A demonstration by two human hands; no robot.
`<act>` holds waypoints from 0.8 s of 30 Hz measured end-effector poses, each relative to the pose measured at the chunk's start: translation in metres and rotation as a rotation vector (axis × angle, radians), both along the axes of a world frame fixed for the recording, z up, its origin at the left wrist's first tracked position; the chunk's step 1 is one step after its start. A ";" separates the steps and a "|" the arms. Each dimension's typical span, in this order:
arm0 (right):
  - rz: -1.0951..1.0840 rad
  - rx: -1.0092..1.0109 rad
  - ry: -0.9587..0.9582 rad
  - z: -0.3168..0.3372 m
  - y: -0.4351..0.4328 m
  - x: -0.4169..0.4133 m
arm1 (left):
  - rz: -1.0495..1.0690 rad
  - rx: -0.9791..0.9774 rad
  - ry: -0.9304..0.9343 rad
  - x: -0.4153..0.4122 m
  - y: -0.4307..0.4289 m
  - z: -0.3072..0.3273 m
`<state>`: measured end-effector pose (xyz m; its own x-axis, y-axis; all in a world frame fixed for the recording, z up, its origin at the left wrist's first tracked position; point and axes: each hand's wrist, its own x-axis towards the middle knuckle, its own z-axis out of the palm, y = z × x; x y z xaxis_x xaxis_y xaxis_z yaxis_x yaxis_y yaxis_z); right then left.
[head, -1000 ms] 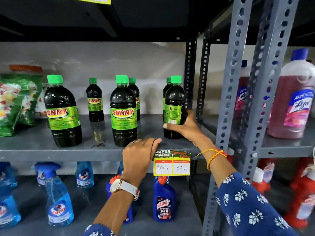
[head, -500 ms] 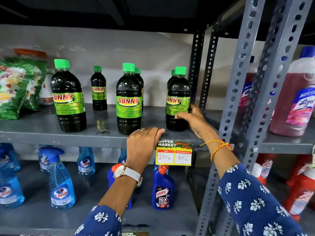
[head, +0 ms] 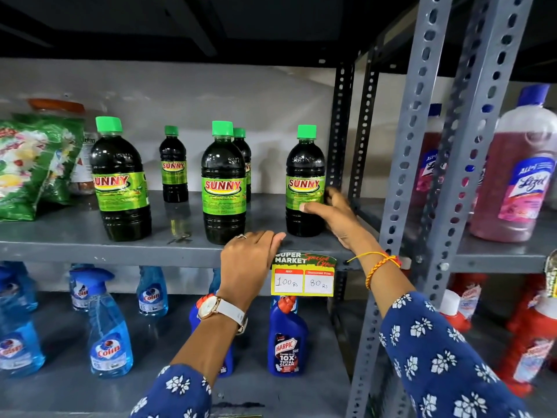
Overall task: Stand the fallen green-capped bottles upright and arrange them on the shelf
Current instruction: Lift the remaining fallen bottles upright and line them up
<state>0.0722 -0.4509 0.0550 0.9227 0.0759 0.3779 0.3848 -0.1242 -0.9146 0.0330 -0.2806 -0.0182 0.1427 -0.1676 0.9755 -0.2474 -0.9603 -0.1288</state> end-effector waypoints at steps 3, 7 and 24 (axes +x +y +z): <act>-0.039 -0.038 -0.010 0.000 -0.001 -0.001 | 0.007 0.011 0.008 0.001 -0.001 0.000; -0.037 -0.022 -0.015 -0.002 -0.002 0.000 | 0.004 0.023 0.016 0.001 0.001 0.000; -0.023 -0.035 -0.068 -0.003 -0.006 -0.026 | -0.030 0.061 0.011 -0.002 0.000 0.001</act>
<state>0.0465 -0.4574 0.0515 0.8967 0.0691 0.4371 0.4424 -0.1658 -0.8814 0.0305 -0.2803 -0.0172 0.1470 -0.2306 0.9619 -0.2775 -0.9430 -0.1837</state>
